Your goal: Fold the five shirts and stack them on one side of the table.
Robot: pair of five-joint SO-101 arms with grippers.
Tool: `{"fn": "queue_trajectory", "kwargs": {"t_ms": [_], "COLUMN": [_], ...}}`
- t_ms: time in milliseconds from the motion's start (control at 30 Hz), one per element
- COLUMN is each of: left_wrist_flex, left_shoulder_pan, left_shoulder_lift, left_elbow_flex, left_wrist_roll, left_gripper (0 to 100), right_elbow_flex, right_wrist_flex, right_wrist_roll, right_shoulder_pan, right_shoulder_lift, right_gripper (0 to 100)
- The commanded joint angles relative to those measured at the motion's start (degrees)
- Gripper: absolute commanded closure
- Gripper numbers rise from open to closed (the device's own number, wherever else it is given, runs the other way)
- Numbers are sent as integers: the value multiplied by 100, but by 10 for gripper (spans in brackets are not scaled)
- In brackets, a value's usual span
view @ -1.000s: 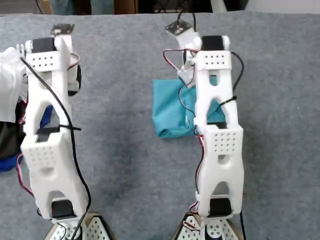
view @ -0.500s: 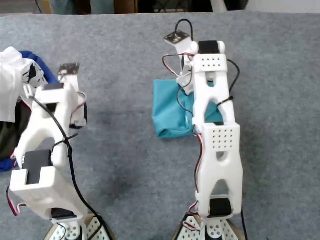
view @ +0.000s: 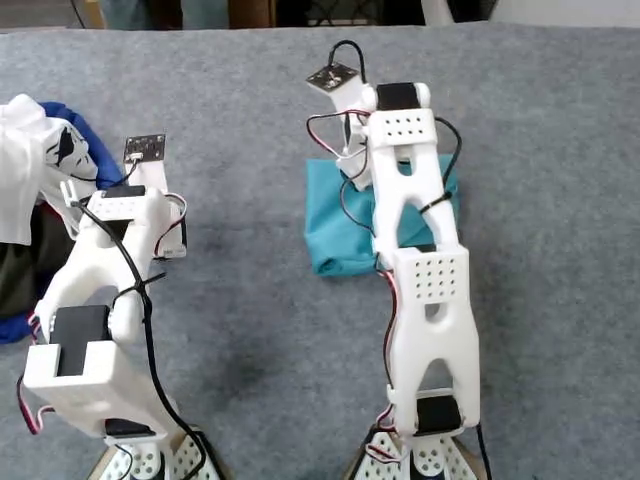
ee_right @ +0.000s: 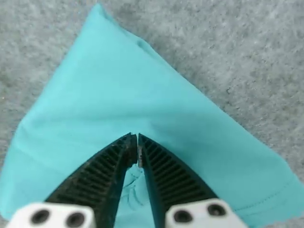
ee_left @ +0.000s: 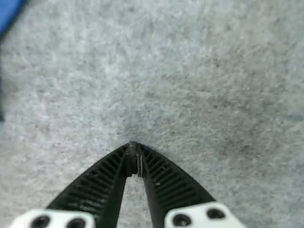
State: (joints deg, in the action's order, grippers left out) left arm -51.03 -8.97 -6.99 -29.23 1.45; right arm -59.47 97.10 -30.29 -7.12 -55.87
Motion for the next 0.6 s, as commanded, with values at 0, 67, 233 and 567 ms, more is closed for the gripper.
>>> {"fn": "queue_trajectory", "kwargs": {"t_ms": [0,67,233,567], "left_wrist_flex": [123,123,123,132], "left_shoulder_pan": [119,119,66,-57], "left_shoulder_lift": [167,167,167,167], "left_elbow_flex": [-4,-13,-13,4], "left_wrist_roll": [53,53,53,62], "left_gripper": [970,970,970,970], "right_elbow_flex": [-101,-119,-101,1807], "right_wrist_flex": [88,237,404,404], "right_wrist_roll": [-62,-62,-62,-589], "right_shoulder_pan": [202,308,721,1547], "right_shoulder_lift": [-92,-242,-295,1279], "right_gripper": [985,985,985,985]}}
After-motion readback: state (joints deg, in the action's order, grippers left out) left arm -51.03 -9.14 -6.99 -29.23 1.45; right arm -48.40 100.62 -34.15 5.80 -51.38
